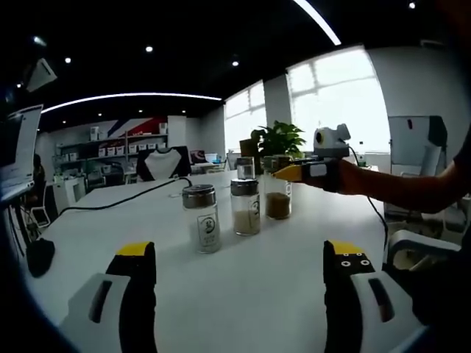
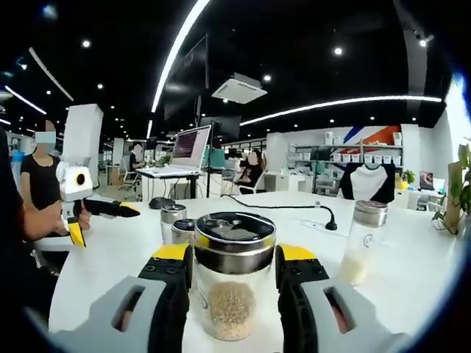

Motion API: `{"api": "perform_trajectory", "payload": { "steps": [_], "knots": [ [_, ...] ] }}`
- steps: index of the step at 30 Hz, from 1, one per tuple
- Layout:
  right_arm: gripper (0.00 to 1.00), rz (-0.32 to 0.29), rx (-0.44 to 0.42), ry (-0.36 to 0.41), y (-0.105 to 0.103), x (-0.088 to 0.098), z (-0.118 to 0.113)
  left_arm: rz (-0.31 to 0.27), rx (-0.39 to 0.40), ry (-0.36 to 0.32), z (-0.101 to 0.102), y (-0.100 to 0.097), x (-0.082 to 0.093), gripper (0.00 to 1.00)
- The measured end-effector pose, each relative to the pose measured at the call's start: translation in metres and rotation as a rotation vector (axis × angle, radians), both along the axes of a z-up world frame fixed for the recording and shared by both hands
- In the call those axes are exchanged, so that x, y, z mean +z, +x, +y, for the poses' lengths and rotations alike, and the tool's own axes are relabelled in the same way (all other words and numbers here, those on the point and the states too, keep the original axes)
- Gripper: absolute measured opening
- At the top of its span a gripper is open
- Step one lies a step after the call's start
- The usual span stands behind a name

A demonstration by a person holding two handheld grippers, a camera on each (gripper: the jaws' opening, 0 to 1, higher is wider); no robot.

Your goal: Rotate the seasoning bottle until the label or dispensing opening points toward the visible target arrow and the bottle remains upright within the marked orientation range

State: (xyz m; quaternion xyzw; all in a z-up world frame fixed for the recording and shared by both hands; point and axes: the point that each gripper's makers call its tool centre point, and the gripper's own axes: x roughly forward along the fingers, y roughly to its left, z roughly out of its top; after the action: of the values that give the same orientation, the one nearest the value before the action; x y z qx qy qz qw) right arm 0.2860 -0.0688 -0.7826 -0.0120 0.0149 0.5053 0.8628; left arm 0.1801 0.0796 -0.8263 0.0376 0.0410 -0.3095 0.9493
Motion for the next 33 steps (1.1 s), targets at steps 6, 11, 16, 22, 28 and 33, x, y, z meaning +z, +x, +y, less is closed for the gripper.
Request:
{"api": "perform_trajectory", "payload": {
  "steps": [6, 11, 16, 22, 28, 33],
  "knots": [
    [0.47, -0.009, -0.015, 0.010, -0.003, 0.008, -0.007, 0.011, 0.000, 0.005, 0.002, -0.001, -0.005, 0.99],
    [0.48, -0.046, -0.019, 0.110, -0.009, 0.038, -0.020, 0.003, -0.001, 0.005, 0.003, -0.003, -0.002, 0.99],
    [0.50, -0.092, -0.048, 0.068, -0.008, 0.048, -0.028, 0.006, 0.000, 0.001, 0.003, -0.002, -0.001, 0.99],
    [0.55, -0.109, -0.135, 0.035, 0.009, 0.056, -0.044, -0.010, -0.011, -0.002, 0.000, -0.004, 0.005, 0.99],
    [0.62, -0.129, -0.287, -0.065, 0.036, 0.056, -0.068, -0.023, -0.019, -0.009, 0.000, -0.005, 0.007, 1.00],
    [0.77, -0.076, -0.344, -0.082, 0.060, 0.053, -0.074, -0.026, -0.029, -0.031, -0.002, -0.005, 0.010, 1.00]
  ]
}}
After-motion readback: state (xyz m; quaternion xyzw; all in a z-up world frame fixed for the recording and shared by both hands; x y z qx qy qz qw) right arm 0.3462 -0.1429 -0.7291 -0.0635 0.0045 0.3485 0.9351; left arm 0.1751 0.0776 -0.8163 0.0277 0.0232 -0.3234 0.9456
